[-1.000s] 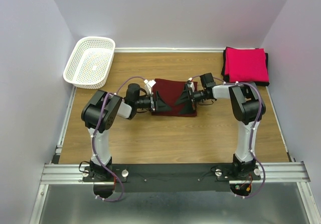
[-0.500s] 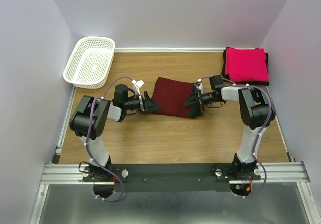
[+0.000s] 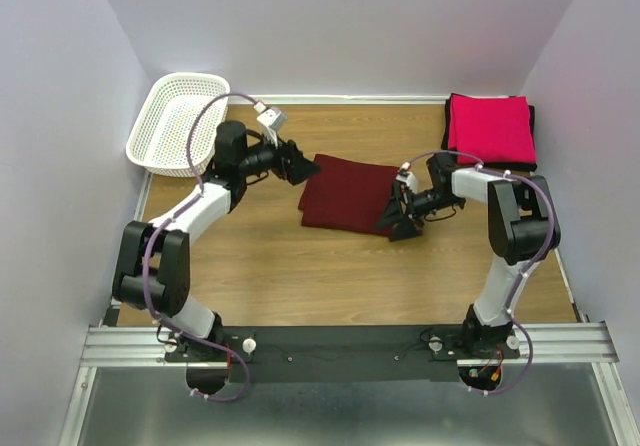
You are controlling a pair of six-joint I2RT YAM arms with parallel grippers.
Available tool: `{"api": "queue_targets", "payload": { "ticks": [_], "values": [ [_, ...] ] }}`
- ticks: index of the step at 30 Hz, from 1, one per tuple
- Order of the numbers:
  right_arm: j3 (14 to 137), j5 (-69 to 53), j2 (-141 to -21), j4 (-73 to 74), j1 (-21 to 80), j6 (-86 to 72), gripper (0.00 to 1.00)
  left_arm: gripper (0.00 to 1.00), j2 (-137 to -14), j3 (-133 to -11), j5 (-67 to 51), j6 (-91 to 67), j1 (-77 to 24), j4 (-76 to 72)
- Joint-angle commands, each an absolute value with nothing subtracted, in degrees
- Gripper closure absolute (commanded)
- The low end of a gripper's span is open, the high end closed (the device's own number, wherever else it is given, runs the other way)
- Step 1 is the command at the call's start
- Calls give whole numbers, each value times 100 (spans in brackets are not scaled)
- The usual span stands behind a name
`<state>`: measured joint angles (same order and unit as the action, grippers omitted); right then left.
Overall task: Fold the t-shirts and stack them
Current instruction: Smooth out wrinkles on the folded tshirt, then put the neatly folded tshirt into the corner of the board with the right arm
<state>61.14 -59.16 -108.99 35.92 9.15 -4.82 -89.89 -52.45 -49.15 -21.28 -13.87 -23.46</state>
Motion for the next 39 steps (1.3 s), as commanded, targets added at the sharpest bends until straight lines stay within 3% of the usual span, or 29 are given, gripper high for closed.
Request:
{"api": "queue_targets", "payload": {
  "ticks": [1, 3, 7, 12, 18, 33, 36, 39],
  "values": [
    [6415, -5572, -10609, 4078, 686, -44, 0, 4, -8421, -5888, -3650, 381, -1765, -1065],
    [6460, -5572, -10179, 4087, 615, -53, 0, 3, -8175, -5907, -2626, 1893, -2438, -809],
    [6495, -5379, -9590, 4008, 344, -324, 0, 3, -8095, -5827, -1934, 3435, -3259, -616],
    [6311, -5028, -9562, 3806, -446, -817, 0, 21, -8481, -5924, -1644, 4086, -4437, -580],
    [6346, -4465, -9721, 3753, -756, -1045, 0, 29, -9437, -6362, -1731, 5745, -5316, -9],
    [6284, -4526, -9958, 3656, -800, -1107, 0, 42, -11451, -7154, -1213, 5933, -5757, 290],
    [6267, -4649, -10037, 3586, -809, -1195, 0, 49, -11610, -7251, -1187, 5862, -5757, 264],
    [6170, -4833, -10134, 3384, -800, -1301, 0, 64, -11795, -7409, -1151, 5757, -5713, 281]
  ]
}}
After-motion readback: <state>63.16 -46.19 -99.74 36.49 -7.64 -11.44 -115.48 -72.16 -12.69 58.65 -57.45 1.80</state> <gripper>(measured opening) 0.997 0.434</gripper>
